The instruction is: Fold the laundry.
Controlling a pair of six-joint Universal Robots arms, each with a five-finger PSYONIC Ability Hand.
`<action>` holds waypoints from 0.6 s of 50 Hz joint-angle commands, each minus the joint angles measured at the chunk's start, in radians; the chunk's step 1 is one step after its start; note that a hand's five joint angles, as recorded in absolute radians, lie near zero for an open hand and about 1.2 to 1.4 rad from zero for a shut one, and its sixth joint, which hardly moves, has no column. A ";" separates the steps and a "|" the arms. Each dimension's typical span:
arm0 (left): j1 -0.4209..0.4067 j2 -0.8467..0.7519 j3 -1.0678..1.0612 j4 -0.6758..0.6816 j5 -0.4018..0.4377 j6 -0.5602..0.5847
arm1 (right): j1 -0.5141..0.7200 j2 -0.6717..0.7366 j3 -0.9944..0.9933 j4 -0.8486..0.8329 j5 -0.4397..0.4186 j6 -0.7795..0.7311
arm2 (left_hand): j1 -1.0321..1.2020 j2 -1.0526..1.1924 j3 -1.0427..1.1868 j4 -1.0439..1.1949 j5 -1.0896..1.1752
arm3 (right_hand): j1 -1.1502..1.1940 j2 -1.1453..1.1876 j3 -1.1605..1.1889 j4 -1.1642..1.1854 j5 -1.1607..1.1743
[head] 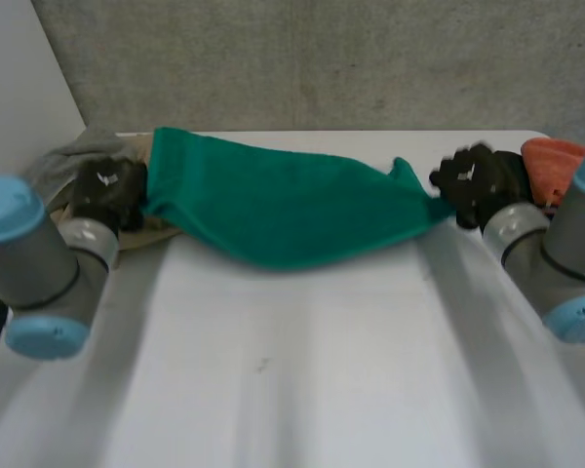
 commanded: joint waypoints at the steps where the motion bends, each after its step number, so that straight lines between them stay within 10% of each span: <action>1: 0.006 0.005 -0.075 0.068 0.002 0.001 | -0.060 0.065 0.007 0.020 -0.036 0.132 | 0.280 0.201 0.209 0.198 0.224 | 0.287 0.223 0.209 0.198 0.205; 19: 0.022 0.085 -0.073 0.020 -0.021 -0.002 | -0.178 0.204 -0.187 0.265 -0.051 0.371 | 0.280 0.201 0.209 0.198 0.224 | -0.151 -0.215 -0.229 -0.240 -0.233; 23: 0.024 0.098 -0.083 -0.019 -0.023 -0.002 | -0.193 0.203 -0.203 0.351 -0.067 0.404 | 0.280 0.201 0.209 0.198 0.224 | 0.250 0.186 0.172 0.161 0.168; 30: 0.024 0.154 -0.104 -0.102 -0.018 -0.010 | -0.224 0.169 -0.205 0.480 -0.168 0.396 | 0.280 0.201 0.209 0.198 0.224 | 0.287 0.223 0.209 0.198 0.205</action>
